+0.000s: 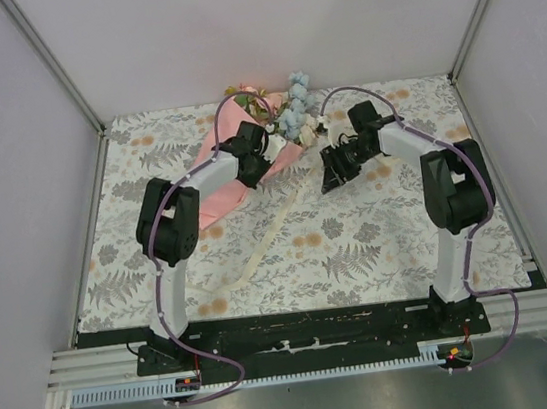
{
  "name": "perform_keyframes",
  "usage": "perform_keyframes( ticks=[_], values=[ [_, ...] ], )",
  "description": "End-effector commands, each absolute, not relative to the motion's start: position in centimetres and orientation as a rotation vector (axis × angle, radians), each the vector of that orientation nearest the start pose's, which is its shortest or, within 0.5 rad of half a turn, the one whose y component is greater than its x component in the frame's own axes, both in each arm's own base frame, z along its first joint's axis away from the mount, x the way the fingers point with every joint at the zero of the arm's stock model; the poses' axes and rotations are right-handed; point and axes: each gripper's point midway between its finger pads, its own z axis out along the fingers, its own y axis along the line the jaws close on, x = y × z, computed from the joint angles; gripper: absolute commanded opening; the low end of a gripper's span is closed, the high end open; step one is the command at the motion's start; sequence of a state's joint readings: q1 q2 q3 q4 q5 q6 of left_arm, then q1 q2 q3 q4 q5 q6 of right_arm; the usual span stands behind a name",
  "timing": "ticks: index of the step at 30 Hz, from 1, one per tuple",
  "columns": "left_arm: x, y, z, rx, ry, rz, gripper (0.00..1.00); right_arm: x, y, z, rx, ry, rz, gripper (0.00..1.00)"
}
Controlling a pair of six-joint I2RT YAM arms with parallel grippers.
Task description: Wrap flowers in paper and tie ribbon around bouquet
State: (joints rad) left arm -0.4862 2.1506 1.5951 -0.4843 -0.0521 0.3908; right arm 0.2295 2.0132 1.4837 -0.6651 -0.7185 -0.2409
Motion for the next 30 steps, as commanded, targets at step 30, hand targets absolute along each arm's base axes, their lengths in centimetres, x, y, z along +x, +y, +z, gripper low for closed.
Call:
perform_keyframes(
  ticks=[30],
  values=[
    [41.5, -23.0, 6.8, 1.059, 2.497, -0.522, 0.02, 42.7, 34.0, 14.8, -1.668, 0.605, 0.086, 0.80]
  ],
)
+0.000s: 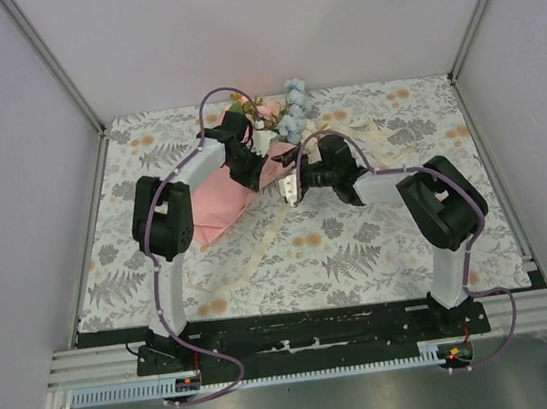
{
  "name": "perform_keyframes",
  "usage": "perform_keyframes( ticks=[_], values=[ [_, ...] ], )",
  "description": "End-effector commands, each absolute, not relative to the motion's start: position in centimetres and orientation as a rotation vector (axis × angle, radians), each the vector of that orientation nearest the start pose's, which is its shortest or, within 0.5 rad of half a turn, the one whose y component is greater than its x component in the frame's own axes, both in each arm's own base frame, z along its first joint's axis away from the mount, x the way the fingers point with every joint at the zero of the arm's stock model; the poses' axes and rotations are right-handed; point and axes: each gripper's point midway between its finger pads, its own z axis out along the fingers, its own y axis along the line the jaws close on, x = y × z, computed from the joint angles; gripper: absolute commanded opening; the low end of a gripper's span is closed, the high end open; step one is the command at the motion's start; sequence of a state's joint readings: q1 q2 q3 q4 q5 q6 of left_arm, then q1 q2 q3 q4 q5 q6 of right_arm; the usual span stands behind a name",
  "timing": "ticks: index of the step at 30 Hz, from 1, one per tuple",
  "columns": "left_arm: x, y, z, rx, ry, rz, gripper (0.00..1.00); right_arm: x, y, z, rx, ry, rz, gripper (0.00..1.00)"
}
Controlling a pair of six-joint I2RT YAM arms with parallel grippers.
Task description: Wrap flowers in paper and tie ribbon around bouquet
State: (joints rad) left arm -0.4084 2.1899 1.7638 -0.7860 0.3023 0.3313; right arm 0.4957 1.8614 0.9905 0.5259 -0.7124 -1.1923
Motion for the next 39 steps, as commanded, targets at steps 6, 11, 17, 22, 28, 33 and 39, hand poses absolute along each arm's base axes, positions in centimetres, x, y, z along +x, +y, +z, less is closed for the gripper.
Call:
perform_keyframes(
  ticks=[6, 11, 17, 22, 28, 33, 39],
  values=[
    [41.3, -23.2, 7.2, 1.070, 2.493, -0.554, 0.02, 44.3, 34.9, 11.7, -1.749, 0.578, 0.040, 0.79],
    [41.4, -23.3, 7.7, 1.065, 2.489, -0.567, 0.02, 45.5, 35.4, 10.2, -1.802, 0.590, 0.041, 0.79],
    [41.7, -23.4, 8.3, 1.024, 2.488, -0.610, 0.02, 45.7, 35.4, 8.4, -1.879, 0.582, 0.052, 0.74],
    [41.6, -23.5, 9.2, 1.011, 2.469, -0.659, 0.02, 45.4, 34.9, 7.1, -1.923, 0.574, 0.037, 0.55],
    [41.2, -23.5, 9.4, 1.030, 2.465, -0.677, 0.02, 47.4, 35.0, 7.5, -1.913, 0.607, -0.027, 0.27],
    [40.8, -21.9, 12.4, 0.983, 2.414, -0.736, 0.50, 48.7, 34.9, 9.2, -1.846, 0.646, -0.070, 0.00],
    [36.3, -12.9, 17.8, 1.002, 2.187, -0.846, 0.75, 49.3, 34.4, 12.0, -1.754, 0.678, -0.056, 0.00]
  ],
)
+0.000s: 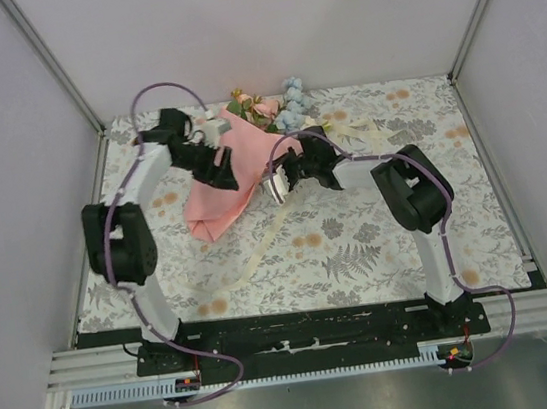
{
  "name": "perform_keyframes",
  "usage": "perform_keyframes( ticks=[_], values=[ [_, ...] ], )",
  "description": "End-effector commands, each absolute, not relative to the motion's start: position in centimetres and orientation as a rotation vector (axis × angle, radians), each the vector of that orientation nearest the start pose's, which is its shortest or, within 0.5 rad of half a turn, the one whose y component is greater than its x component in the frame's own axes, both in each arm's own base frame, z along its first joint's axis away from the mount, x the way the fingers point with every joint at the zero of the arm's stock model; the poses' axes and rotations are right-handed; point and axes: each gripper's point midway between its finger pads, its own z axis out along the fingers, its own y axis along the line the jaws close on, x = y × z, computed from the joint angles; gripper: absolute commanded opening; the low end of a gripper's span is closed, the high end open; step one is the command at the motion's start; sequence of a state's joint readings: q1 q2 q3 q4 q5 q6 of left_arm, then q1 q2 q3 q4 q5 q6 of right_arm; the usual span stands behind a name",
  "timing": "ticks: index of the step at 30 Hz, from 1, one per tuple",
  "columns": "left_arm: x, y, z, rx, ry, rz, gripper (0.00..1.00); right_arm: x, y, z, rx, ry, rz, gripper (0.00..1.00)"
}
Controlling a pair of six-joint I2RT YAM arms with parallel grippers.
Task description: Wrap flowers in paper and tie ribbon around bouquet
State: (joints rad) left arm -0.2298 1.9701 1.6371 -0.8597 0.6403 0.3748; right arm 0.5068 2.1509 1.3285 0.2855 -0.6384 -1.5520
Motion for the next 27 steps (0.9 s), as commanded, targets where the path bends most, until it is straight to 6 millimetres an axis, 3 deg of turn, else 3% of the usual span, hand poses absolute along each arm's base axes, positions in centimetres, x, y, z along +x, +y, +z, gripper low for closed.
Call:
perform_keyframes(
  ticks=[1, 3, 8, 13, 17, 20, 27],
  values=[
    [34.5, -11.3, 17.8, 1.053, 2.190, -0.818, 0.75, 49.4, 34.1, 12.3, -1.746, 0.681, -0.055, 0.00],
    [30.7, -8.3, 16.4, 1.216, 2.206, -0.775, 0.75, 49.2, 34.0, 12.8, -1.738, 0.674, -0.048, 0.00],
    [22.4, -5.7, 13.6, 1.543, 2.216, -0.765, 0.73, 49.1, 33.7, 13.4, -1.729, 0.671, -0.038, 0.00],
    [17.9, -4.7, 11.4, 1.774, 2.164, -0.777, 0.72, 48.8, 33.6, 14.5, -1.722, 0.656, -0.021, 0.00],
    [16.6, -4.2, 8.4, 1.884, 2.180, -0.730, 0.72, 48.6, 33.3, 15.0, -1.725, 0.651, -0.004, 0.00],
    [16.9, -4.4, 6.4, 1.944, 2.175, -0.656, 0.72, 48.3, 33.0, 15.3, -1.728, 0.647, 0.003, 0.00],
    [17.5, -2.7, 1.9, 1.891, 2.318, -0.508, 0.67, 46.9, 32.4, 16.2, -1.735, 0.642, 0.051, 0.00]
  ],
)
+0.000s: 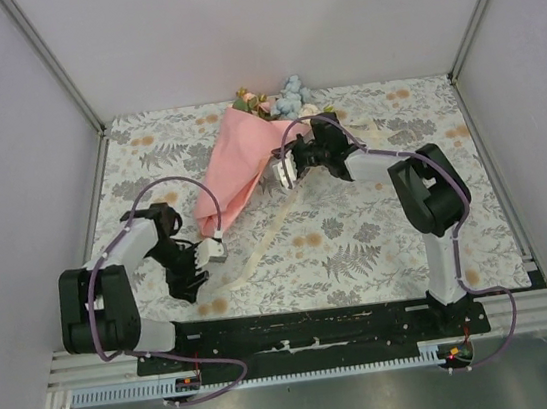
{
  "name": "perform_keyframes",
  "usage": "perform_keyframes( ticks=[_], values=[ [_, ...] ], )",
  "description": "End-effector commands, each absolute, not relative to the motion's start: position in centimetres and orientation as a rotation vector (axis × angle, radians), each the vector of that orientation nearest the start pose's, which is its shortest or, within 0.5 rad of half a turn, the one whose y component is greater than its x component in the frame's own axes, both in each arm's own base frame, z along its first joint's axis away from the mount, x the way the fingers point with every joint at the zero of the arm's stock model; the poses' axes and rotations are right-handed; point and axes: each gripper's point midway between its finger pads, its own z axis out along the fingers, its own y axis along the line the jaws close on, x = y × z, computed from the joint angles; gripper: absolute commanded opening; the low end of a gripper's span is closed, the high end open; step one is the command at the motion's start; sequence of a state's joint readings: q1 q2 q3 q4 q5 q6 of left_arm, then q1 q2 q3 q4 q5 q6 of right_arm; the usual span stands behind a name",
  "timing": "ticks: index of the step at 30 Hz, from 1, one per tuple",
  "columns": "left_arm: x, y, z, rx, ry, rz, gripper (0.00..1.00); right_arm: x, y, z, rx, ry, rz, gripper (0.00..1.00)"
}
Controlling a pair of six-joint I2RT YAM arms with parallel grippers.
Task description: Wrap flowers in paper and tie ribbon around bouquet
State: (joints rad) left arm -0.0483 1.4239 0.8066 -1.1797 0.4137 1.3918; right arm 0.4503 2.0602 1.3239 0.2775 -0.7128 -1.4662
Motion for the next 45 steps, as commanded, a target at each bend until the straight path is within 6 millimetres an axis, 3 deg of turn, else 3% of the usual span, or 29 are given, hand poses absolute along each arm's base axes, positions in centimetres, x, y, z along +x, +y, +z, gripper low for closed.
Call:
perform_keyframes(
  ticks=[1, 4, 9, 10, 16, 22, 26, 28, 33, 39, 45],
  values=[
    [17.8, -2.3, 1.2, 1.869, 2.358, -0.477, 0.64, 46.5, 32.3, 16.4, -1.734, 0.640, 0.062, 0.00],
    [19.1, -1.1, 0.2, 1.777, 2.457, -0.442, 0.50, 45.2, 32.0, 16.6, -1.740, 0.626, 0.092, 0.00],
    [24.4, 0.3, 0.2, 1.536, 2.566, -0.336, 0.05, 42.3, 31.4, 16.8, -1.742, 0.604, 0.163, 0.00],
    [25.6, 0.7, 0.0, 1.491, 2.588, -0.306, 0.02, 41.8, 31.3, 16.8, -1.741, 0.600, 0.176, 0.00],
    [34.2, 3.7, -0.3, 1.213, 2.685, -0.001, 0.02, 38.8, 29.8, 15.6, -1.776, 0.554, 0.240, 0.00],
    [40.3, 7.9, 0.7, 1.076, 2.719, 0.247, 0.02, 38.7, 27.3, 16.0, -1.777, 0.575, 0.244, 0.00],
    [44.1, 10.2, 3.1, 0.878, 2.708, 0.348, 0.02, 37.5, 25.9, 15.3, -1.810, 0.478, 0.238, 0.00],
    [46.0, 11.5, 5.3, 0.764, 2.679, 0.402, 0.02, 36.6, 25.4, 14.6, -1.827, 0.452, 0.259, 0.00],
    [46.7, 14.3, 9.8, 0.600, 2.635, 0.506, 0.02, 37.4, 24.9, 13.4, -1.866, 0.446, 0.243, 0.00],
    [42.7, 20.0, 14.3, 0.503, 2.630, 0.683, 0.02, 40.6, 25.1, 12.3, -1.897, 0.459, 0.187, 0.00],
    [39.7, 22.8, 15.9, 0.473, 2.634, 0.797, 0.02, 42.9, 25.6, 12.2, -1.904, 0.442, 0.156, 0.00]
  ],
)
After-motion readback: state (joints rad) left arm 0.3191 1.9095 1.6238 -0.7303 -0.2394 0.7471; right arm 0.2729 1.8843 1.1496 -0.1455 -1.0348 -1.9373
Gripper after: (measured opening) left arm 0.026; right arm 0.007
